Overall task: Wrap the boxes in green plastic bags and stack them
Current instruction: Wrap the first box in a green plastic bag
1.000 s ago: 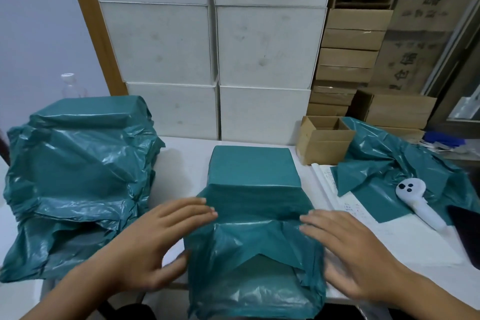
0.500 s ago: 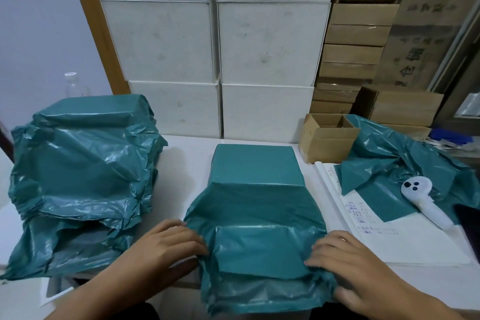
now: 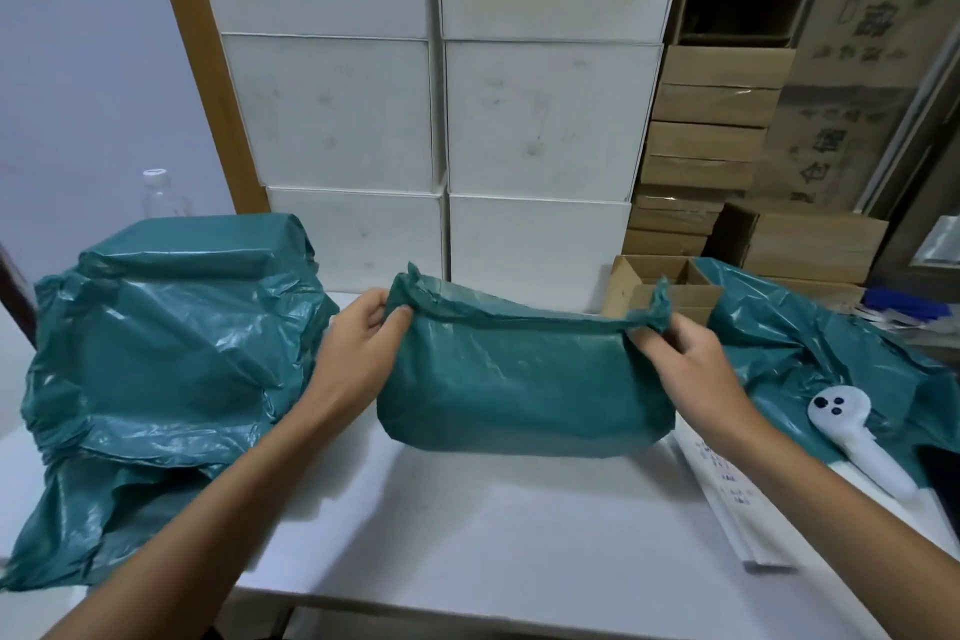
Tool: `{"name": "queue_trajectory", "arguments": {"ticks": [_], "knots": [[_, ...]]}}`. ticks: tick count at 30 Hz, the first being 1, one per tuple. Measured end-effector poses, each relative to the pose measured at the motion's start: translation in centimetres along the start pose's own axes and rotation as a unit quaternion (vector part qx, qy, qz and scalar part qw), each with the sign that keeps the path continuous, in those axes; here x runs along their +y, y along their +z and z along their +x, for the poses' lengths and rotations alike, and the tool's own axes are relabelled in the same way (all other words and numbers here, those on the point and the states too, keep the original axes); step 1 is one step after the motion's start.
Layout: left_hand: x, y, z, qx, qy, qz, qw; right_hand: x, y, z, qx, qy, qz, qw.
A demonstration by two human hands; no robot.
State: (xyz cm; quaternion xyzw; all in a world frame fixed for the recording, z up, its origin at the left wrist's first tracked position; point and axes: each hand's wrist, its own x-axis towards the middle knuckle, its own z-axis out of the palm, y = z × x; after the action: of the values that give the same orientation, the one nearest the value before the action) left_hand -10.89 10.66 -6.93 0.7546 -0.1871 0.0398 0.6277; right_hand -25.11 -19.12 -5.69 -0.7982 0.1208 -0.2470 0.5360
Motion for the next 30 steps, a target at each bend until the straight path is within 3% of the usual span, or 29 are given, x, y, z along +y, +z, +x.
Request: {"name": "queue_trajectory", "arguments": {"ticks": [4,7,16,23,30], "knots": [[-0.3,2.5,2.9,0.026,-0.118,0.016,0.993,0.7,2.1,3.4,-0.010,0.096,0.031,0.995],[-1.4,3.7,4.2,0.021,-0.154,0.017,0.988,2.2,3.6,5.0,-0.003,0.146,0.014,0.989],[-2.7,4.6,5.5,0.012,-0.153,0.089,0.984,4.3,6.3,6.5,0.000,0.173,-0.015,0.985],[-3.0,5.3,5.3,-0.040,-0.148,-0.004,0.988,5.4,6.4,6.8,0.011,0.181,-0.004,0.983],[-3.5,5.2,5.3,0.025,-0.113,0.042,0.992,5.6,6.3,6.3,0.038,0.163,-0.034,0.985]]}}
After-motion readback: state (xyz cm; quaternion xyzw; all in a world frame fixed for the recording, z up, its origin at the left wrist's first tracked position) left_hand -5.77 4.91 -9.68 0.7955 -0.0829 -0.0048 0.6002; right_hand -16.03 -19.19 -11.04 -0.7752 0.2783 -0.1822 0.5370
